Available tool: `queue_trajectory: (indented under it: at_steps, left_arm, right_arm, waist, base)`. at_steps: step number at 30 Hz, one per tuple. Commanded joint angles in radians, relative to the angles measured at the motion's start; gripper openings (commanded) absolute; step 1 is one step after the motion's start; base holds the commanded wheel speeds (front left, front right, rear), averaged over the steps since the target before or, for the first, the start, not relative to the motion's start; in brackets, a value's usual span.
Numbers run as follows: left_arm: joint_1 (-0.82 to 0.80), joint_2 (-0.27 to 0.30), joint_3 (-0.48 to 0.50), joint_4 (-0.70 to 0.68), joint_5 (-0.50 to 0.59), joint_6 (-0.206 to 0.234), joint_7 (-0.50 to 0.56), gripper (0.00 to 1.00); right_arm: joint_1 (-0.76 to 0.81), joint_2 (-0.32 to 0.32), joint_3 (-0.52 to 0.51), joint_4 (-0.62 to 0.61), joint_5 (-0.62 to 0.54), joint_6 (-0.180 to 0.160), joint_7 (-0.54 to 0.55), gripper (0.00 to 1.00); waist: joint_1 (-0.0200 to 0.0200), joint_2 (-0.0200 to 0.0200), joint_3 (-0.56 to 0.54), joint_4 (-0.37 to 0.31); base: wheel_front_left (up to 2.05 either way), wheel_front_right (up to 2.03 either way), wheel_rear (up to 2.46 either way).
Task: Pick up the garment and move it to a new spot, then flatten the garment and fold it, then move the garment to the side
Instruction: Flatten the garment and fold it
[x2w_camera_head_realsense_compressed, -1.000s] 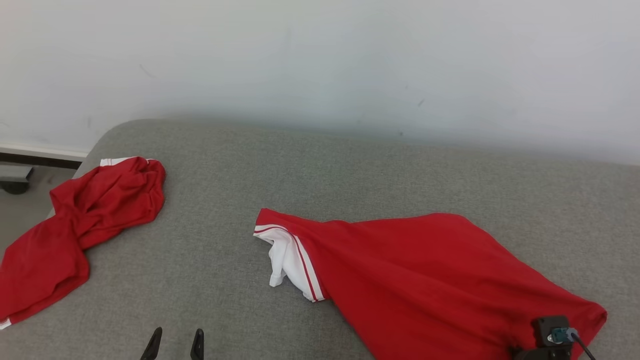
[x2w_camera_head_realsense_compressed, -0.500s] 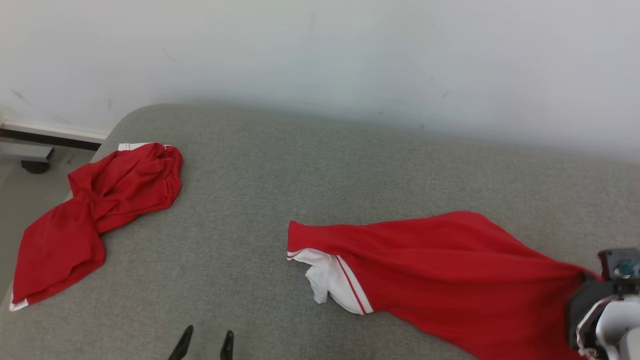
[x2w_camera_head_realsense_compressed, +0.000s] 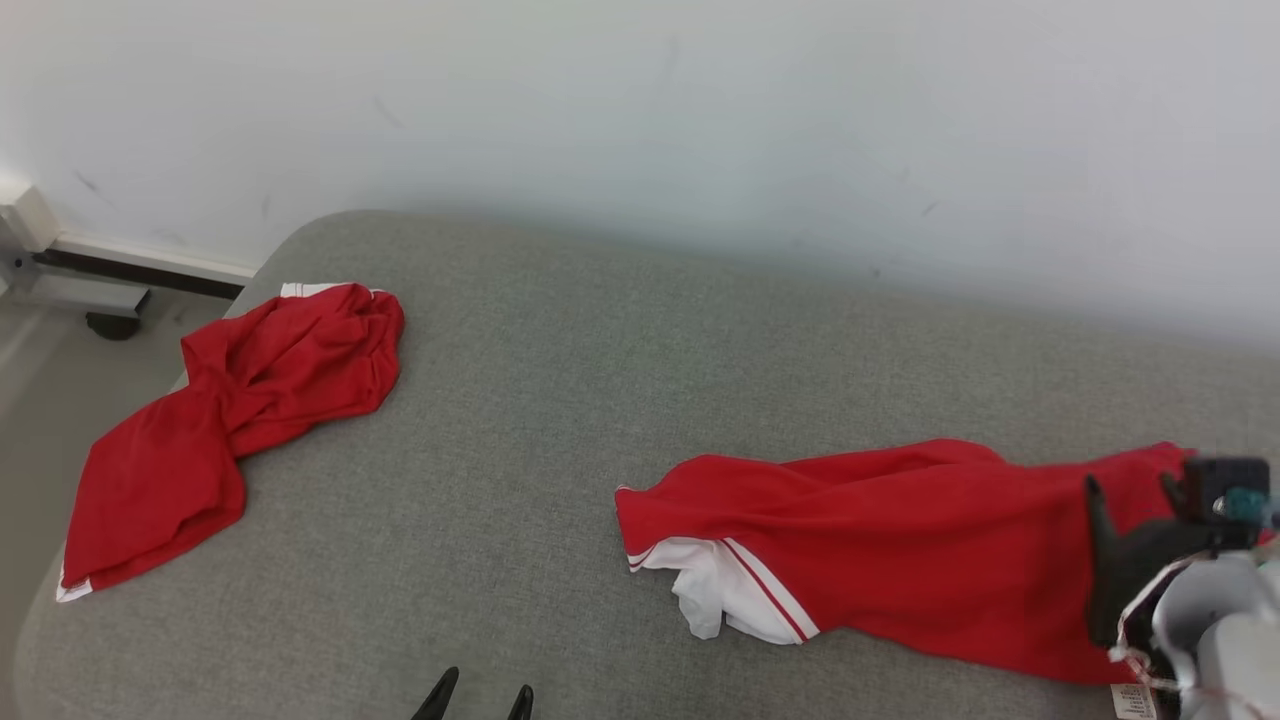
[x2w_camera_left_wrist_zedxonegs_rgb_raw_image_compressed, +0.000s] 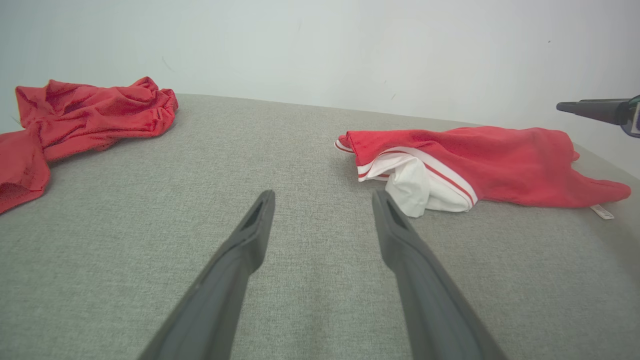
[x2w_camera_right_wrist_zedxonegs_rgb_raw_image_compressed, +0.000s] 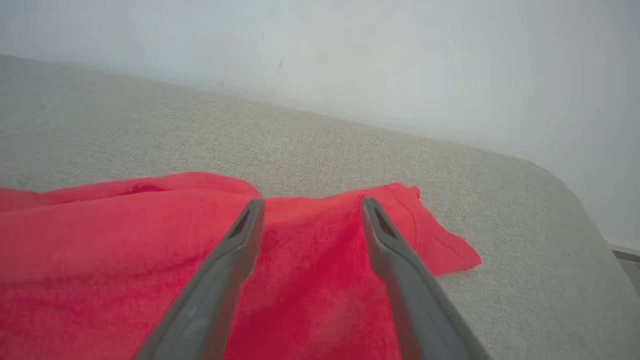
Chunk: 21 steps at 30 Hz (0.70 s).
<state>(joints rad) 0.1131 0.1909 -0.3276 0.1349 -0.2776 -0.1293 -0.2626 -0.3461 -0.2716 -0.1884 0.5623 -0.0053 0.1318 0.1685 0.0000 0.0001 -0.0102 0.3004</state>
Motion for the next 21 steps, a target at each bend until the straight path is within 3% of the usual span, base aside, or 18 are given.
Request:
queue_trajectory:
  at_steps: [1, 14, 21]
  left_arm:
    - [-0.011, 0.004, -0.005, 0.006, -0.008, 0.0, -0.002, 1.0]
    - [-0.154, -0.034, -0.043, 0.161, -0.103, -0.001, 0.079, 1.0]
    - [-0.281, -0.04, -0.041, 0.311, -0.092, 0.016, 0.122, 1.0]
  right_arm:
    - [0.042, 0.02, 0.007, -0.015, 0.022, -0.002, -0.029, 1.0]
    - [0.349, 0.13, 0.118, -0.367, 0.157, -0.002, -0.315, 1.0]
    - [0.48, 0.186, 0.173, -0.501, 0.169, -0.002, -0.352, 1.0]
  waist:
    - [0.0, -0.0001, -0.02, -0.015]
    - [0.0, -0.0001, -0.082, -0.098]
    - [0.0, -0.0001, -0.071, -0.17]
  base:
    - [0.0, 0.0, 0.0]
    - [0.0, 0.0, 0.0]
    - [0.0, 0.0, 0.0]
